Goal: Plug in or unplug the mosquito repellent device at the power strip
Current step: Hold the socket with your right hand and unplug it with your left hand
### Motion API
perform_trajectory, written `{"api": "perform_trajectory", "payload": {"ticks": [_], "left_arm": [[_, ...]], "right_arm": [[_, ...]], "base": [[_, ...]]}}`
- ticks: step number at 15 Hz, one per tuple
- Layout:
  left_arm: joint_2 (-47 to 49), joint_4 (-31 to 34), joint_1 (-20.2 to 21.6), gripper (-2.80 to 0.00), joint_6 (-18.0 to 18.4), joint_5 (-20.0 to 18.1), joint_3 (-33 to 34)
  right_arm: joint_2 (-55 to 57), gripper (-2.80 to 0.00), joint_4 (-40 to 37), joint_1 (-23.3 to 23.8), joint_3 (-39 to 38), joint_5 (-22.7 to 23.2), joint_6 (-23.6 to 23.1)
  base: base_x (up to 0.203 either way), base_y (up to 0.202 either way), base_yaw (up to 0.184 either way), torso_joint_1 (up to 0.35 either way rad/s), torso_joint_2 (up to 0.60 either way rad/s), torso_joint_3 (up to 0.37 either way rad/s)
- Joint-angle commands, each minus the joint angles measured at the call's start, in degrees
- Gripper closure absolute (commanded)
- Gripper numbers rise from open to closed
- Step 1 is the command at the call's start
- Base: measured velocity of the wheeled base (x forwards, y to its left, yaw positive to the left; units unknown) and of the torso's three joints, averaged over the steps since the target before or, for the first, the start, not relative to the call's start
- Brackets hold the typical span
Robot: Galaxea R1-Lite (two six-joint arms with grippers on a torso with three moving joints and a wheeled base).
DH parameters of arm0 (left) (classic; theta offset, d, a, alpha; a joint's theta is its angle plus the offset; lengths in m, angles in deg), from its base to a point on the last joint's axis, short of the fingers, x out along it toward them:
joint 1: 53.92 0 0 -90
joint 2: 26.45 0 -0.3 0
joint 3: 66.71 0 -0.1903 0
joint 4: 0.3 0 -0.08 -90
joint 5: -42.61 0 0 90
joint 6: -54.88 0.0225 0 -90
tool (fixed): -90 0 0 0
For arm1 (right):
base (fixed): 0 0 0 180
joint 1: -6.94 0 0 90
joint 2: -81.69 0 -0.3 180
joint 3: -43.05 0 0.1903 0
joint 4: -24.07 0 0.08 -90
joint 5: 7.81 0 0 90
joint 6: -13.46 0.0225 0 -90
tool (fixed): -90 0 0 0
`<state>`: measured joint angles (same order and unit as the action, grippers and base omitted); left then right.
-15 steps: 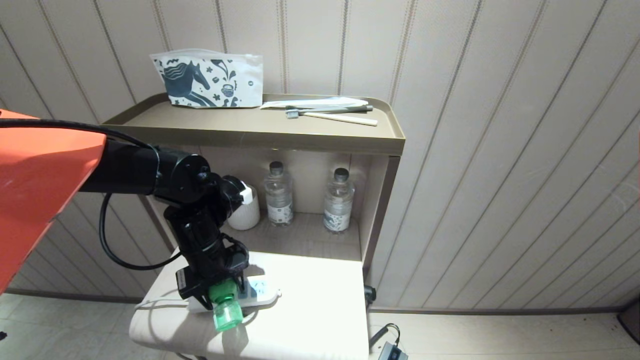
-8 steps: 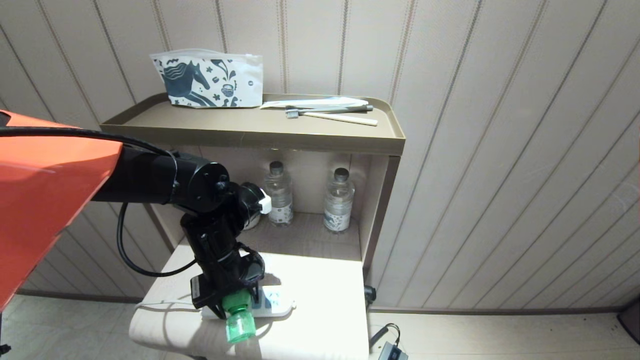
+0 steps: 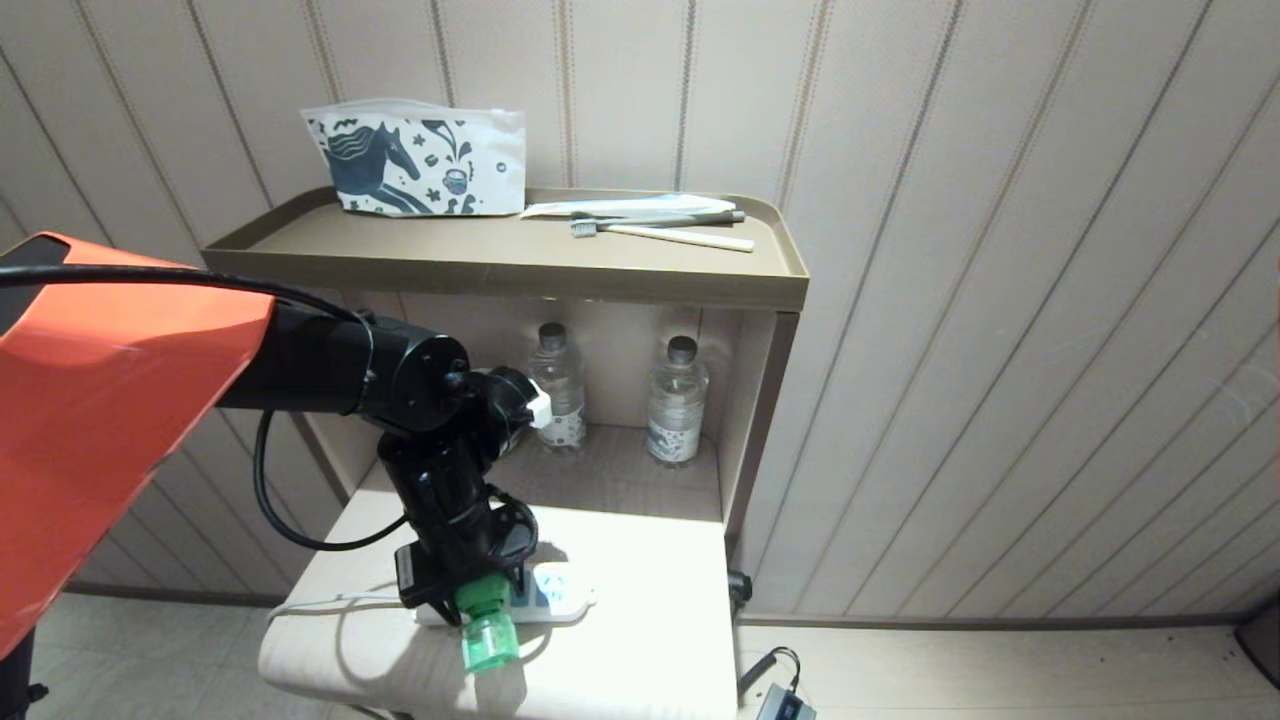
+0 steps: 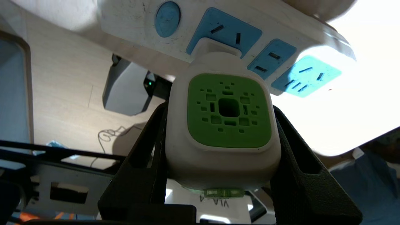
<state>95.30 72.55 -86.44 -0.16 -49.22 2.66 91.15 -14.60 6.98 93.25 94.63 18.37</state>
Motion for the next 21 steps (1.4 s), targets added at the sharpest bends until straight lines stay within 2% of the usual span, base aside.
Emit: {"api": "perform_trajectory", "payload": {"ticks": [1,3,5,8,10,13,18,21], "left_arm": [[0.51,-1.08,-0.08,0.0,-0.28,1.5,-0.01],[0.69,-1.5,-0.08,0.0,0.03,1.65,-0.19],[0.69,-1.6,-0.17,0.0,0.11,1.57,-0.28],[0.07,-1.67,-0.17,0.0,0.11,1.74,-0.34],[-0.11,-1.67,-0.17,0.0,0.2,1.84,-0.28],[-0.11,-1.67,-0.17,0.0,0.2,2.36,-0.45],[0.24,-1.67,-0.26,0.0,0.46,2.18,-1.16],[0.98,-1.67,-0.26,0.0,0.46,2.09,-1.51]], "right_arm": [[14.0,0.0,1.12,-0.54,3.29,1.85,0.67],[30.11,0.0,3.66,-3.03,6.96,6.07,2.61],[44.1,0.0,5.53,-7.65,10.39,9.84,4.99],[59.63,0.0,7.31,-22.29,13.52,13.33,7.32],[68.22,0.0,7.85,-27.47,15.22,14.41,8.2],[79.19,0.0,10.72,-31.83,17.05,15.06,8.58],[94.79,0.0,28.45,-34.84,18.93,14.92,8.9],[99.22,0.0,30.45,-37.75,22.13,14.93,9.92]], "base": [[0.0,0.0,0.0,0.0,0.0,0.0],[0.0,0.0,0.0,0.0,0.0,0.0],[0.0,0.0,0.0,0.0,0.0,0.0],[0.0,0.0,0.0,0.0,0.0,0.0],[0.0,0.0,0.0,0.0,0.0,0.0],[0.0,0.0,0.0,0.0,0.0,0.0],[0.0,0.0,0.0,0.0,0.0,0.0],[0.0,0.0,0.0,0.0,0.0,0.0]]}}
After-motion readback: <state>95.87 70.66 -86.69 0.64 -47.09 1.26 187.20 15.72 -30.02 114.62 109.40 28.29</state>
